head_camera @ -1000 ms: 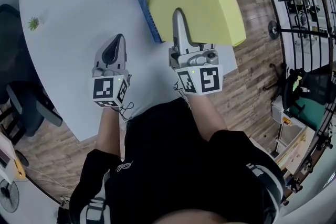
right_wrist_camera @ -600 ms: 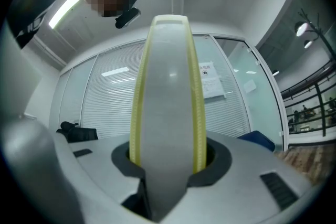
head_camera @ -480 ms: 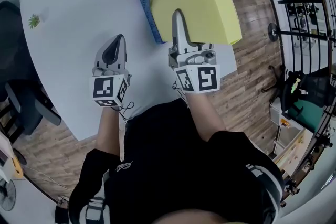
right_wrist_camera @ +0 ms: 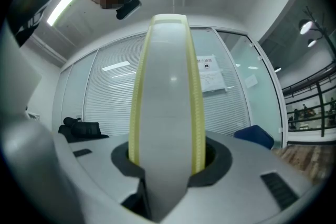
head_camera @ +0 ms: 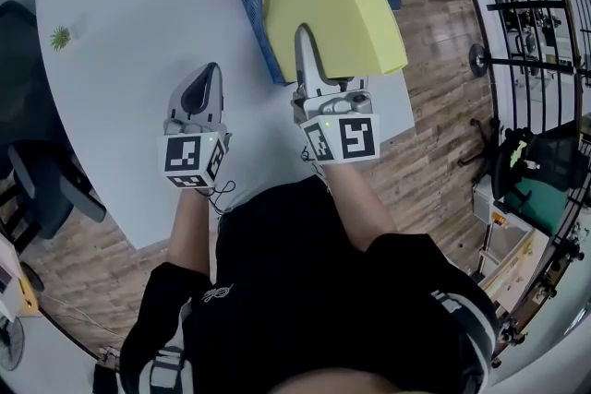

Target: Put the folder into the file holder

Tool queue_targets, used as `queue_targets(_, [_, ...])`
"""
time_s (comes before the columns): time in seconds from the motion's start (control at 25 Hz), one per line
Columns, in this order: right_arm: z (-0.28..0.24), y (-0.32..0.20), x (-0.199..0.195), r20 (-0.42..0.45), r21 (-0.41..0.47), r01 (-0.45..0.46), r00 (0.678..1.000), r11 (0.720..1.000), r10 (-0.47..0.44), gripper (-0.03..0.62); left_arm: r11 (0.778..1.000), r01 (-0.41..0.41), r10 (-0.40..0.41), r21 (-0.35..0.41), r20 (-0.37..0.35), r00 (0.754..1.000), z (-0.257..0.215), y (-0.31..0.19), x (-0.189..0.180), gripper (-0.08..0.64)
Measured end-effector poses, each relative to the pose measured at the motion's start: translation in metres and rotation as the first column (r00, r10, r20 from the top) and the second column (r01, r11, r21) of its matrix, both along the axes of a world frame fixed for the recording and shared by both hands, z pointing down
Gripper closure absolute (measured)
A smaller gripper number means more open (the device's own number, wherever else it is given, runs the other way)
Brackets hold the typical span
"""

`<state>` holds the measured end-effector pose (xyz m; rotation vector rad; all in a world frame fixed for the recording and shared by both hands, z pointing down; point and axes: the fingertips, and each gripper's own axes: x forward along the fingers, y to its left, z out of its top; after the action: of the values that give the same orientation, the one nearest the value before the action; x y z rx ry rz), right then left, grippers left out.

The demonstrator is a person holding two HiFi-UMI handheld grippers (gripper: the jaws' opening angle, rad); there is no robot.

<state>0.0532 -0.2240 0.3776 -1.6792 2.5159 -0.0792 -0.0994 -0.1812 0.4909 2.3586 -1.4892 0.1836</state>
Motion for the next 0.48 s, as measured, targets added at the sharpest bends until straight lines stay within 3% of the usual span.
queue_targets(0.48, [0.0065,0.0038,-0.0046,-0.020,-0.019,0.008,1.000,1.000,-0.008,0.430,1.000,-0.005,0.005,-0.002,0.001,1.000,-0.0016,-0.0005,0.0048,0.563])
